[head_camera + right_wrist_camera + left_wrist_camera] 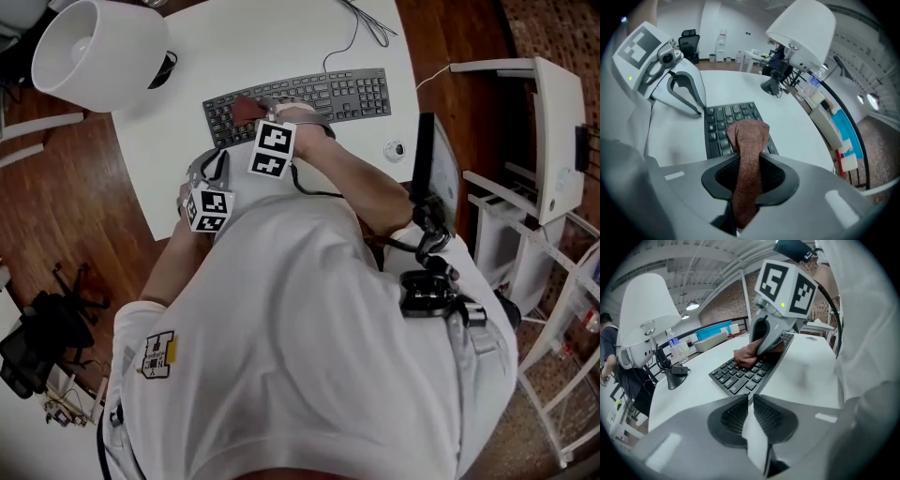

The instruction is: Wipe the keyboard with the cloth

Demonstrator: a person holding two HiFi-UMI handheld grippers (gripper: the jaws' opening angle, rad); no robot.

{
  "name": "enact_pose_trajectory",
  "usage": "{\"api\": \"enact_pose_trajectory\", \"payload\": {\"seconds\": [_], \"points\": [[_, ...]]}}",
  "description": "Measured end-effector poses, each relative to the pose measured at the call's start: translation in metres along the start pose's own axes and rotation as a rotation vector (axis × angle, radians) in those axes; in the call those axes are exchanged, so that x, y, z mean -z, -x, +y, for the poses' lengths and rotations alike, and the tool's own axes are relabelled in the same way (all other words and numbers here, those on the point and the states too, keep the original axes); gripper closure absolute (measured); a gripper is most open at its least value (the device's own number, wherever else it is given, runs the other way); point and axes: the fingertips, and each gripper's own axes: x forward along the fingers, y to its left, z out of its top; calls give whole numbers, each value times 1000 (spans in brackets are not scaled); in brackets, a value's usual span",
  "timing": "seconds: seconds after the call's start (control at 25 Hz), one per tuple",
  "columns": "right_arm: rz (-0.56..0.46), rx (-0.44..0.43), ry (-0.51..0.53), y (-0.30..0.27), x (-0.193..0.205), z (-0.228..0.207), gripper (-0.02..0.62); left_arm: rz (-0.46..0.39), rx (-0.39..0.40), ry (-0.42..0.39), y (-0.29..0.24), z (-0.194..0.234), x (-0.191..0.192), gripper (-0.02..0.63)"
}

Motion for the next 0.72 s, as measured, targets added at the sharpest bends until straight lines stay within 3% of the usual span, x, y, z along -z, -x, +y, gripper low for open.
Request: {"api": "enact_pose_trajectory", "payload": {"seconds": [0.52,0.72], "points": [[298,253,-460,64,270,-103,508,55,-44,-17,1,0,0,571],[340,281,-525,75,308,-108,509,66,-60,-13,-1,-1,-1,569]]}}
